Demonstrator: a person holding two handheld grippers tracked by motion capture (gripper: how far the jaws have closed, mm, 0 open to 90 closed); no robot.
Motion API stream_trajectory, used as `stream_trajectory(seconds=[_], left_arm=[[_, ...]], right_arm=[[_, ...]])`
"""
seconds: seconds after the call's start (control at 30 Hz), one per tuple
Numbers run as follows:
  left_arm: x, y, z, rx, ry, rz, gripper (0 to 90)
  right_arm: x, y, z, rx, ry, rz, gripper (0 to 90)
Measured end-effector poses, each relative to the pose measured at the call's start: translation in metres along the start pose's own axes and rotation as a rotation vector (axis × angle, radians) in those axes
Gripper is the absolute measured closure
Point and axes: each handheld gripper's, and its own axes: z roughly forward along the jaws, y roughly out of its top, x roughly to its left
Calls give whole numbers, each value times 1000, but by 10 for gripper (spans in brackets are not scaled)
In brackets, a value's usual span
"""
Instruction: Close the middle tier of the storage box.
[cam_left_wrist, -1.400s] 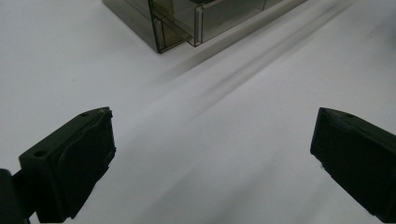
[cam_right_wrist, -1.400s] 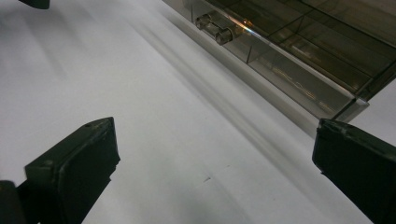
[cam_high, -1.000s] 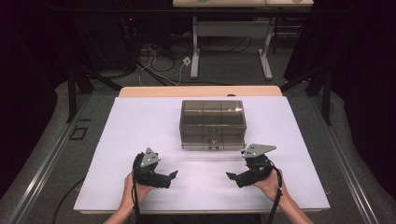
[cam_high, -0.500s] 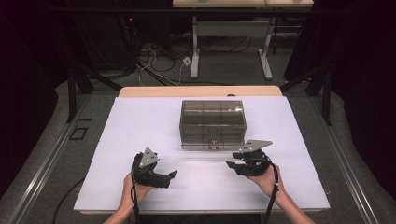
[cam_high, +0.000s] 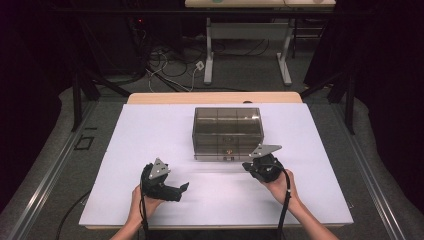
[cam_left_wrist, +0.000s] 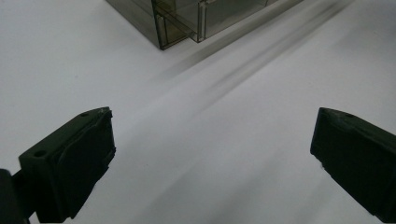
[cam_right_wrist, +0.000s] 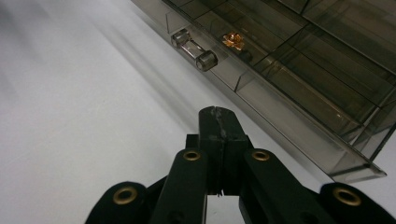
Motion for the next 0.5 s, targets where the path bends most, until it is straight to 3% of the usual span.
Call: stream_trajectory(seconds=[0.5], left_arm=[[0,0,2,8,-9,12,0]], right_arm=[[-4,1,14,-25,-39,22,900]])
